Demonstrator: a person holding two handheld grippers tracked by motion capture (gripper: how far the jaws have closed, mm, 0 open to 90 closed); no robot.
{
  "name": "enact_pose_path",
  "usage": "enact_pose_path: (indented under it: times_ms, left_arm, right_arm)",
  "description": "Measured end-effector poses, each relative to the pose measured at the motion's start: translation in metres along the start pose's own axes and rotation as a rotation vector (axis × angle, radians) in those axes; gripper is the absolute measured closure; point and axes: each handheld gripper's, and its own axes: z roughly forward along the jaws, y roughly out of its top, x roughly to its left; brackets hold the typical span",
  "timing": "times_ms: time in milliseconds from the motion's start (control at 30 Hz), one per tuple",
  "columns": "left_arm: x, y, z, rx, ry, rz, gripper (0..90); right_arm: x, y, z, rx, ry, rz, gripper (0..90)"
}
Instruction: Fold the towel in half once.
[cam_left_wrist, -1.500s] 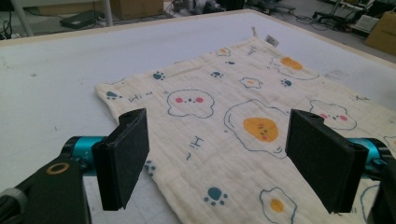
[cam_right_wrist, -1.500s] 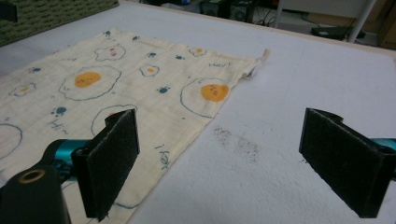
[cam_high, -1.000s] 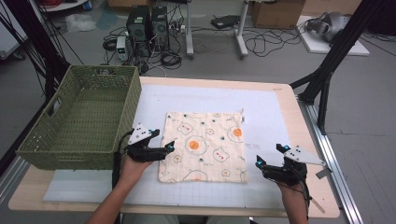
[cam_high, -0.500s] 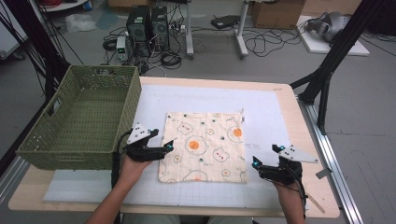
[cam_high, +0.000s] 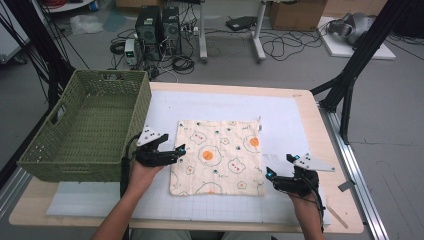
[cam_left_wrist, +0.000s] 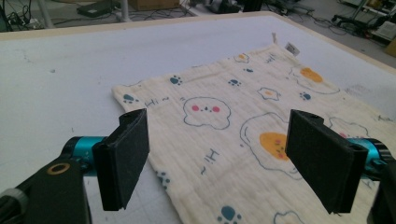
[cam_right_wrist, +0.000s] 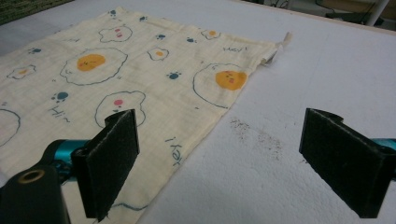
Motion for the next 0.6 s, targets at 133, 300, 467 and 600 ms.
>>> enact_pose_path:
  times_ms: [133,300,467,600]
  left_arm:
    - [0.003,0.009,0.01,-0.004,0.014,-0.014,20.3]
    - [0.007,0.018,0.029,0.015,0.005,-0.014,20.7]
    - [0.013,0.029,0.047,0.048,0.011,-0.029,22.0]
    - [0.02,0.038,0.062,0.072,0.063,-0.013,22.4]
  right_arm:
    - [0.001,0.0,0.003,0.009,0.007,-0.003,11.3]
    - [0.0,-0.001,0.004,0.011,0.012,0.001,11.3]
    - [-0.001,-0.001,0.003,0.011,0.011,0.012,11.3]
    - [-0.002,-0.002,0.003,0.007,0.009,0.009,11.3]
